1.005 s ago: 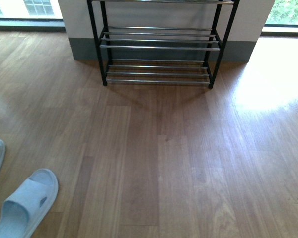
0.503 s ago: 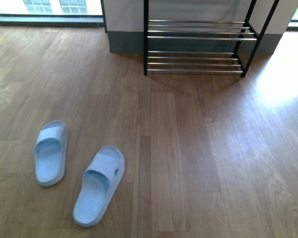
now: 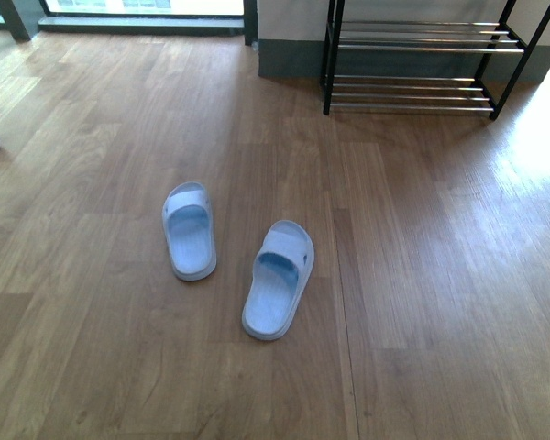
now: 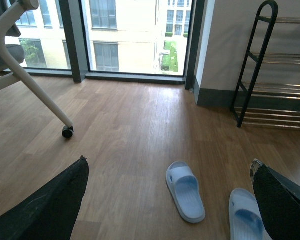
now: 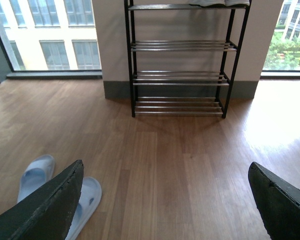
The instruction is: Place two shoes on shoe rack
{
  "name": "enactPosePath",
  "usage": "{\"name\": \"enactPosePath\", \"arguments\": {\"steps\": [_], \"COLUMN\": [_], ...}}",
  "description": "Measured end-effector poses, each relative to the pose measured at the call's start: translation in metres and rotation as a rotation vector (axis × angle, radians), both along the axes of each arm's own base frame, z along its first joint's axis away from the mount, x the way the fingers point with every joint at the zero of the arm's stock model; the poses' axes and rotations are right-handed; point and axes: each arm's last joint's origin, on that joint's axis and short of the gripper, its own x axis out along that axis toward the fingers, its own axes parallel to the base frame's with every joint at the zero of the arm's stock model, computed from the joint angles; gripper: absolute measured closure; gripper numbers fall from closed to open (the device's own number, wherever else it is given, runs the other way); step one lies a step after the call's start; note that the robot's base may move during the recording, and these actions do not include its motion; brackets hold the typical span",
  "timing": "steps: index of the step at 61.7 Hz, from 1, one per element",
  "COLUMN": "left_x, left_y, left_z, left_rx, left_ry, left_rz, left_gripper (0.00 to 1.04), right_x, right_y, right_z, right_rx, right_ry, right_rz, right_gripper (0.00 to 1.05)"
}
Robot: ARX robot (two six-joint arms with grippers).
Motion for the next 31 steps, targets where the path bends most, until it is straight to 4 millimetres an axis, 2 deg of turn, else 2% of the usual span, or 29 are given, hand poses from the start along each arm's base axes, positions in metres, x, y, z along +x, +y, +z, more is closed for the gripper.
{"name": "enactPosePath", "arguments": {"steps": [31], "left_x": [0.0000], "left_y": [-0.0001], "left_z": [0.0000], "left_rx": [0.000], "left_ry": [0.000], "left_rz": [-0.003], "left_gripper": [0.09], "right_x": [0.0000], "right_y": [-0.0002], "right_z": [0.0000], "right_rx": [0.000], "right_ry": [0.000], "right_rz": [-0.006], "right_gripper": [0.09]}}
